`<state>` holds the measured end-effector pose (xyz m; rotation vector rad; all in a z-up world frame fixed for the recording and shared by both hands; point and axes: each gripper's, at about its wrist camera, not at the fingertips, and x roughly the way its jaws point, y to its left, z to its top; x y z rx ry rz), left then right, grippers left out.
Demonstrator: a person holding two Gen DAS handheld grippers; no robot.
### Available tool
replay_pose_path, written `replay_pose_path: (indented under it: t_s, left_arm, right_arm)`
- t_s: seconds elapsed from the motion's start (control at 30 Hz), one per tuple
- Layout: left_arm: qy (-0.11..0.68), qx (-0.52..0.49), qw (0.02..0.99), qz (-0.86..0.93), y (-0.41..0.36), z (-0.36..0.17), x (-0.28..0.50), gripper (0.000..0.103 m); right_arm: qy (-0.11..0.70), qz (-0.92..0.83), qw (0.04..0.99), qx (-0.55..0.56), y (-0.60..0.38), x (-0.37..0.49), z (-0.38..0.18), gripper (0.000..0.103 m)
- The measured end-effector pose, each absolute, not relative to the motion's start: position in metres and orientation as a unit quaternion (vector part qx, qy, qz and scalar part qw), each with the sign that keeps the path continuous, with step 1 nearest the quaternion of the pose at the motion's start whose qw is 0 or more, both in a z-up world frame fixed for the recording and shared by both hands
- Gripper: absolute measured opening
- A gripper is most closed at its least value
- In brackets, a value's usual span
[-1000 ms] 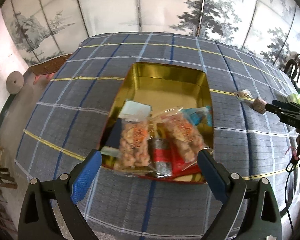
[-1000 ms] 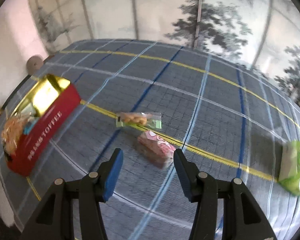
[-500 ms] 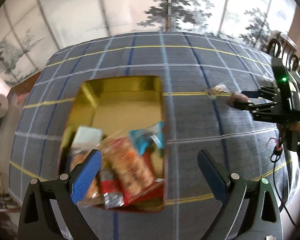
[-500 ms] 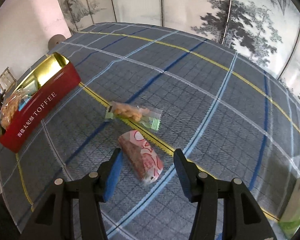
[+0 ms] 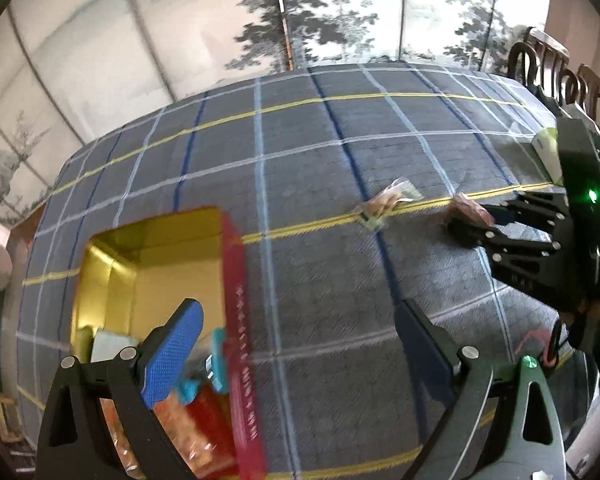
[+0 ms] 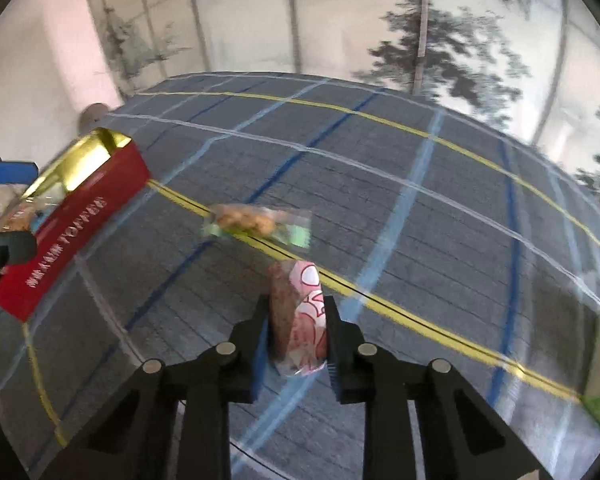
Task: Organize snacks
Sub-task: 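Grasp the small clear green-labelled packet with the left gripper while the right holds the pink packet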
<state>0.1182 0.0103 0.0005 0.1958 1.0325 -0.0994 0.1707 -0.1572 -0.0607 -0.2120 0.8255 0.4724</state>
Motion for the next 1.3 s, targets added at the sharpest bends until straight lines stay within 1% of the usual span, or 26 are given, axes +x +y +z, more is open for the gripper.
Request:
replay_pose_path:
  t_s: [0.23, 0.5, 0.87, 0.93, 1.0, 1.13, 1.2, 1.3]
  left_arm:
    - [0.478, 0.108, 0.869, -0.072, -0.017, -0.007, 0.137, 0.095]
    - [0.463, 0.138, 0.87, -0.102, -0.04, -0.01, 0.15, 0.095]
    - [0.471, 0.163, 0.858, -0.128, -0.049, -0.02, 0.163, 0.095]
    - [0.472, 0.161, 0.856, -0.133, -0.05, -0.021, 0.165, 0.094]
    - [0.476, 0.159, 0.853, -0.141, -0.051, -0.023, 0.168, 0.089]
    - [0.489, 0.155, 0.843, -0.164, -0.057, -0.03, 0.174, 0.084]
    - [0.49, 0.161, 0.84, -0.169, -0.06, -0.033, 0.177, 0.076]
    - [0.491, 0.174, 0.836, -0.171, -0.065, -0.038, 0.182, 0.069]
  right_arm:
    - [0.404, 0.135, 0.9, -0.088, -0.197, 0.152, -0.06, 0.024]
    - [0.403, 0.028, 0.914, -0.046, -0.247, 0.14, -0.064, 0.024]
    - [0.386, 0.018, 0.922, 0.004, -0.264, 0.134, -0.07, 0.024]
    - [0.386, 0.02, 0.922, 0.01, -0.266, 0.134, -0.07, 0.024]
    - [0.386, 0.023, 0.922, 0.014, -0.268, 0.133, -0.071, 0.024]
    - [0.386, 0.023, 0.922, 0.015, -0.269, 0.134, -0.071, 0.024]
    - [0.386, 0.024, 0.922, 0.015, -0.27, 0.134, -0.071, 0.024]
    - [0.386, 0.026, 0.922, 0.019, -0.271, 0.134, -0.072, 0.024]
